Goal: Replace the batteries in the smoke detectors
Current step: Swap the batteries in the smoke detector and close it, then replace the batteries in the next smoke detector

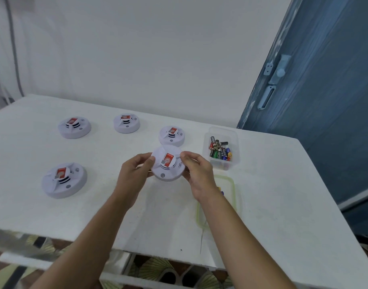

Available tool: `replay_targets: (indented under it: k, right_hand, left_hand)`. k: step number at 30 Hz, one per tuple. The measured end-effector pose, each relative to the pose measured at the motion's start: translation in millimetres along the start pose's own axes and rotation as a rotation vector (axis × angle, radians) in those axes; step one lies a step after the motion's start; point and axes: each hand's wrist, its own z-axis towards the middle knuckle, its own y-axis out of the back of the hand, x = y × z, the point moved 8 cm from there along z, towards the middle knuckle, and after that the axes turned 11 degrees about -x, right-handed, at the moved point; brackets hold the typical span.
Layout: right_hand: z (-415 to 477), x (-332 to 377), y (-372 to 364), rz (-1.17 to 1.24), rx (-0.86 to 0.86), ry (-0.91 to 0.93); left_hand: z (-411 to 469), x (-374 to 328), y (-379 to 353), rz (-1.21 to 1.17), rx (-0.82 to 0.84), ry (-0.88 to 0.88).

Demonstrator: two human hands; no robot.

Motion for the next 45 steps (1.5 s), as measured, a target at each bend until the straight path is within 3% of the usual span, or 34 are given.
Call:
replay_targets:
  k: [7, 12, 17, 29, 37, 45]
  right_hand:
    - [7.7, -19.5, -18.1, -0.28, -0.043, 0.043]
    - [6.6, -14.1, -27.4, -0.406, -0.075, 0.046]
    - [6.8, -6.7, -33.0, -0.526, -0.036, 0.069]
    - [8.9, 1.1, -44.7, -0.632, 0.039, 0.164]
    - [38.3, 18.3, -58.8, -0.667, -0.01, 0.242]
    - [61.6, 22.7, -62.3, -0.727, -0.101, 0.142]
  left_hand:
    - [22.9, 4.9, 18.8, 0.465, -0.152, -0.077]
    - [38.0, -0.2, 10.1, 0.708, -0.094, -0.182]
    - [52.1, 4.1, 8.7, 0.756, -0.039, -0.214]
    - [67.2, 1.1, 10.3, 0.676, -0.077, -0.18]
    - [102.3, -16.4, -24.3, 0.645, -0.001, -0.112]
    - [140.8, 4.6, -56.3, 0.973, 0.143, -0.072]
